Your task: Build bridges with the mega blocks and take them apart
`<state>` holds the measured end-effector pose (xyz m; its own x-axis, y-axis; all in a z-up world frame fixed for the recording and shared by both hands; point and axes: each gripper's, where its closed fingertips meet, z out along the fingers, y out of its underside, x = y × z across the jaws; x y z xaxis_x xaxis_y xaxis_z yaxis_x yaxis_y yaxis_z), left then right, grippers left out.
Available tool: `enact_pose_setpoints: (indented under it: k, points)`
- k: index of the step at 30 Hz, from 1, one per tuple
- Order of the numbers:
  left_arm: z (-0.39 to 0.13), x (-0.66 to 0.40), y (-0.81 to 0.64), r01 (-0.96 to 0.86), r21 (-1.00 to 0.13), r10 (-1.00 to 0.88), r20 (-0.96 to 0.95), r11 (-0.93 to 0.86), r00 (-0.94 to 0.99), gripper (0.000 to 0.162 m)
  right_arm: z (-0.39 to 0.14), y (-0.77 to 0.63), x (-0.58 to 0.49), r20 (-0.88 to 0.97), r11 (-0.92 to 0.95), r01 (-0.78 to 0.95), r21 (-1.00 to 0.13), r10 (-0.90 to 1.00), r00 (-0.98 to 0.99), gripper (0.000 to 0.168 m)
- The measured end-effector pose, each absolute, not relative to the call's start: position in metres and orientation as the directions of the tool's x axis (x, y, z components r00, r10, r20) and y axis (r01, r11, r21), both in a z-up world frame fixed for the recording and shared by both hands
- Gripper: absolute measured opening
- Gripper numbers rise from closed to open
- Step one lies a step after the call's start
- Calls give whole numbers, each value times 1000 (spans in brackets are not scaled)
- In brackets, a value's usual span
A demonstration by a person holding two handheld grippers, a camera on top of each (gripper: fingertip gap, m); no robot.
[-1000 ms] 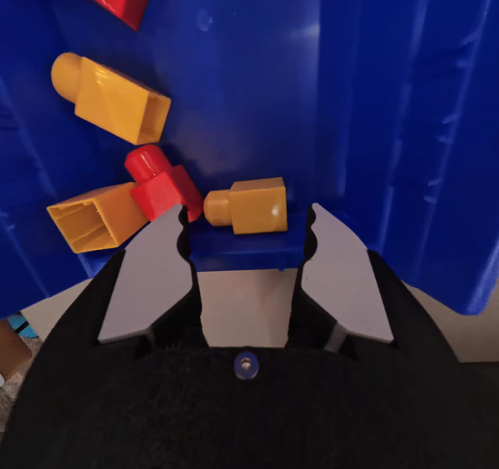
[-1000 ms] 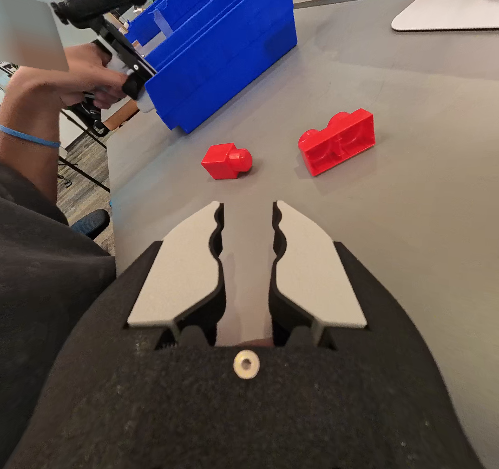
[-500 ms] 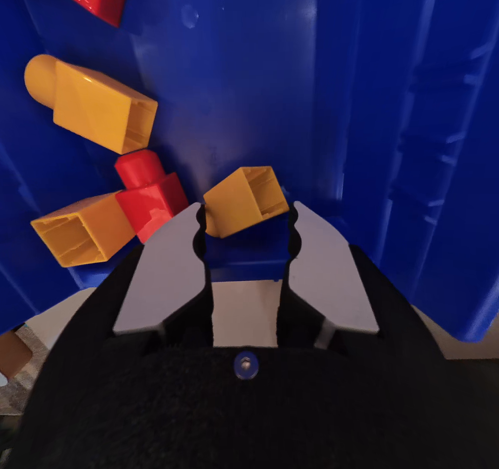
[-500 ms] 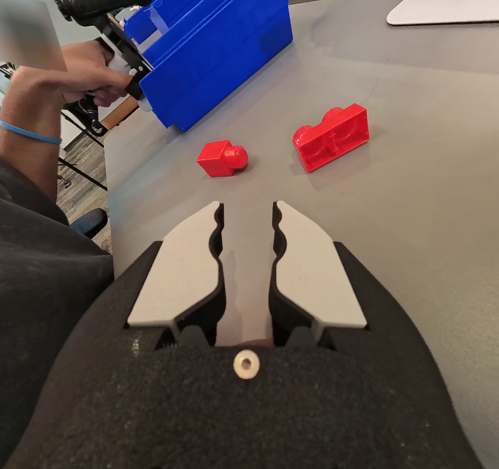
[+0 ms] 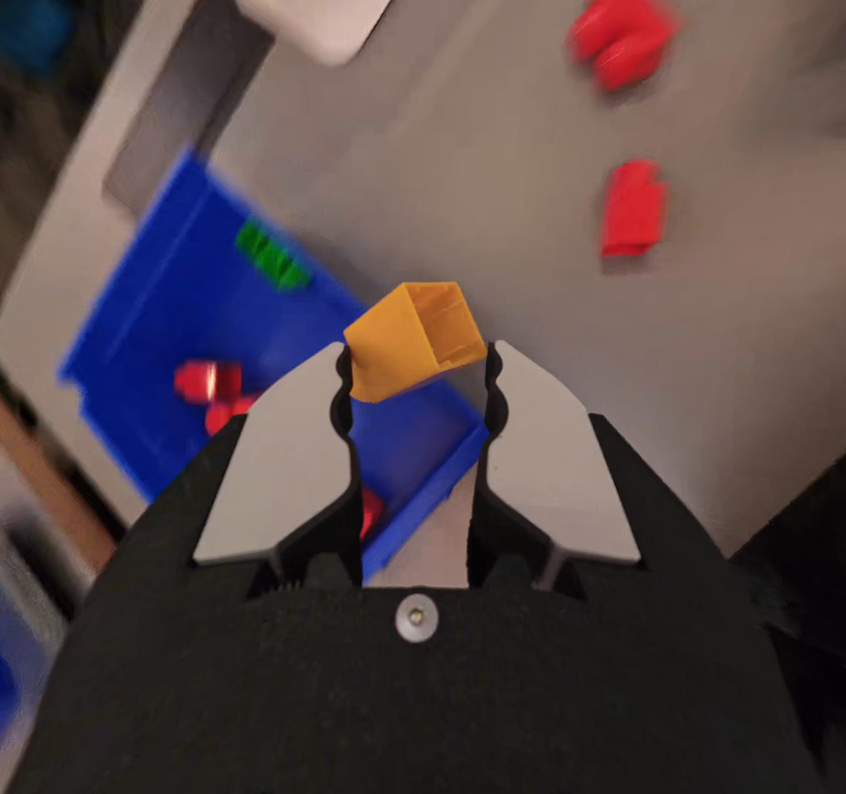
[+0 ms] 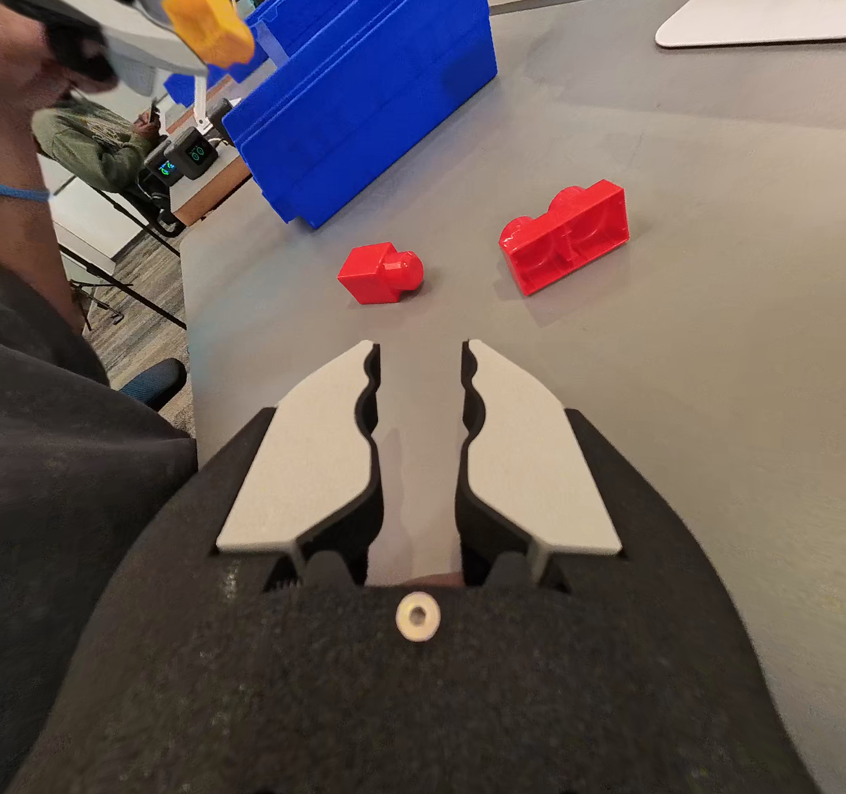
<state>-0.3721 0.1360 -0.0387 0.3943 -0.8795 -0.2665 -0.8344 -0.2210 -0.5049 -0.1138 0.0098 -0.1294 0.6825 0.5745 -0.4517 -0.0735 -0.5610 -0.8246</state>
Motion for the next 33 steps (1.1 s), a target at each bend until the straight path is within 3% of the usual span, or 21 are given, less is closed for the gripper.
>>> enact_pose_setpoints:
  k: [4, 9, 14, 19, 23, 28, 31, 33]
  points:
    - [-37, -288, 78, -804, -580, -978, -210, 134, -11, 56, -129, 10, -114, -453, -560, -78, -825, 572, 683, 33]
    - [-102, -231, 34, -731, -467, -867, -243, 497, -434, 56, -128, 11, -113, -465, -558, -99, -824, 566, 681, 33]
    - [-149, -205, 8, -591, -397, -697, -212, 702, -686, 56, -125, 11, -111, -480, -556, -124, -821, 558, 677, 33]
    - [-177, -208, 13, -491, -220, -533, -210, 843, -820, 57, -125, 10, -112, -482, -557, -127, -821, 556, 677, 33]
    - [-177, -212, 15, -462, -185, -491, -162, 867, -856, 57, -126, 9, -112, -480, -559, -121, -820, 558, 677, 33]
    - [-180, -220, 29, -495, -116, -508, -166, 861, -845, 84, -127, 8, -113, -484, -565, -117, -817, 560, 672, 33]
    - [-174, -227, 38, -542, -112, -554, -185, 833, -812, 86, -126, 8, -112, -490, -566, -123, -815, 560, 668, 33]
    - [-159, -229, 39, -608, -185, -635, -191, 772, -748, 85, -124, 8, -112, -492, -562, -129, -817, 562, 665, 33]
